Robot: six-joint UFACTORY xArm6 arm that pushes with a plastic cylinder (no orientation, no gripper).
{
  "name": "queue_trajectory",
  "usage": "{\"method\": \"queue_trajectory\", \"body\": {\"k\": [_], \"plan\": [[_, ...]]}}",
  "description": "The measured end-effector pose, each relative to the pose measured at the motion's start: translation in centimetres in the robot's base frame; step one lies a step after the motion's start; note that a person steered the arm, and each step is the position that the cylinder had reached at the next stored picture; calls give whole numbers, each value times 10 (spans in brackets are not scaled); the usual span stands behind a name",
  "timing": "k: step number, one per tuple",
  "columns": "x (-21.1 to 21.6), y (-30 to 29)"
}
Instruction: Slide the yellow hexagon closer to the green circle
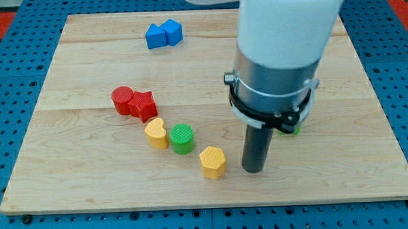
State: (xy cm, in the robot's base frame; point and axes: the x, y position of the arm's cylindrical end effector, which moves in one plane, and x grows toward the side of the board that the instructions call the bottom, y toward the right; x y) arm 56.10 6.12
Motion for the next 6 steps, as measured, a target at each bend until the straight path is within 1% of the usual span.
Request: {"method": "queue_trajectory", "body": {"k": [1, 2, 4, 5, 6], "plan": [[-4, -26], [-21, -32], [-5, -20], [11, -24], [21, -63]]}}
